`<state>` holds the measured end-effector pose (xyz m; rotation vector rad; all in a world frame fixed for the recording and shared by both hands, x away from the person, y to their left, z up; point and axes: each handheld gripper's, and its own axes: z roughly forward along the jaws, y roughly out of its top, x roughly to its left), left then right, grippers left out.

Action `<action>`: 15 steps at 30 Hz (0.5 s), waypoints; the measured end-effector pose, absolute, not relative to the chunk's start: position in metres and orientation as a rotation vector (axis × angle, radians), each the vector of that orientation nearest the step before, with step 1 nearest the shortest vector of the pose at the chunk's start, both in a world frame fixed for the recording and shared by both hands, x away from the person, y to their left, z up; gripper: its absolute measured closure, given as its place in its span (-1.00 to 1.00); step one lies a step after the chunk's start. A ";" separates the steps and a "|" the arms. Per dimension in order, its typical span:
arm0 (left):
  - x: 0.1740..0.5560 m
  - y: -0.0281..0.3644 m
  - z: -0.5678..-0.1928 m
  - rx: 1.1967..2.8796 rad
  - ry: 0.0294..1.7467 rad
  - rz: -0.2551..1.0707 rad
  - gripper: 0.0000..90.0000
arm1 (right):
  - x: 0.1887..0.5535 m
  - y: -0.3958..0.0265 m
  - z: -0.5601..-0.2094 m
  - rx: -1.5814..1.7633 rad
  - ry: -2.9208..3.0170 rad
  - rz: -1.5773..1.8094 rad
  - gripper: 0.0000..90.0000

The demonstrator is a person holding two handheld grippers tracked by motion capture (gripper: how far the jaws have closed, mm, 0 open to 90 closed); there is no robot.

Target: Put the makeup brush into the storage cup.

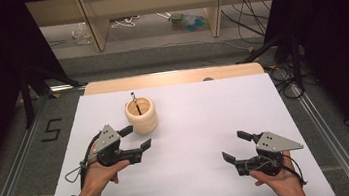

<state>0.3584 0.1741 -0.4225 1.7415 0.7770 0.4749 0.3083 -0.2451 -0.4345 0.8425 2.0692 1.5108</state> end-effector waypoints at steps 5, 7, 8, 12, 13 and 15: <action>0.353 0.179 -0.424 1.737 0.763 0.483 -0.57 | 0.307 -0.244 -0.435 0.858 2.072 1.522 -0.63; 0.350 0.182 -0.424 1.741 0.759 0.494 -0.57 | 0.308 -0.244 -0.435 0.832 2.053 1.520 -0.63; 0.349 0.184 -0.425 1.743 0.760 0.500 -0.57 | 0.308 -0.244 -0.435 0.826 2.051 1.519 -0.63; 0.343 0.191 -0.426 1.726 0.763 0.505 -0.57 | 0.308 -0.244 -0.435 0.825 2.053 1.520 -0.63; 0.343 0.193 -0.427 1.720 0.755 0.507 -0.57 | 0.308 -0.244 -0.435 0.831 2.055 1.520 -0.63; 0.340 0.195 -0.427 1.713 0.755 0.508 -0.57 | 0.308 -0.243 -0.435 0.828 2.052 1.537 -0.63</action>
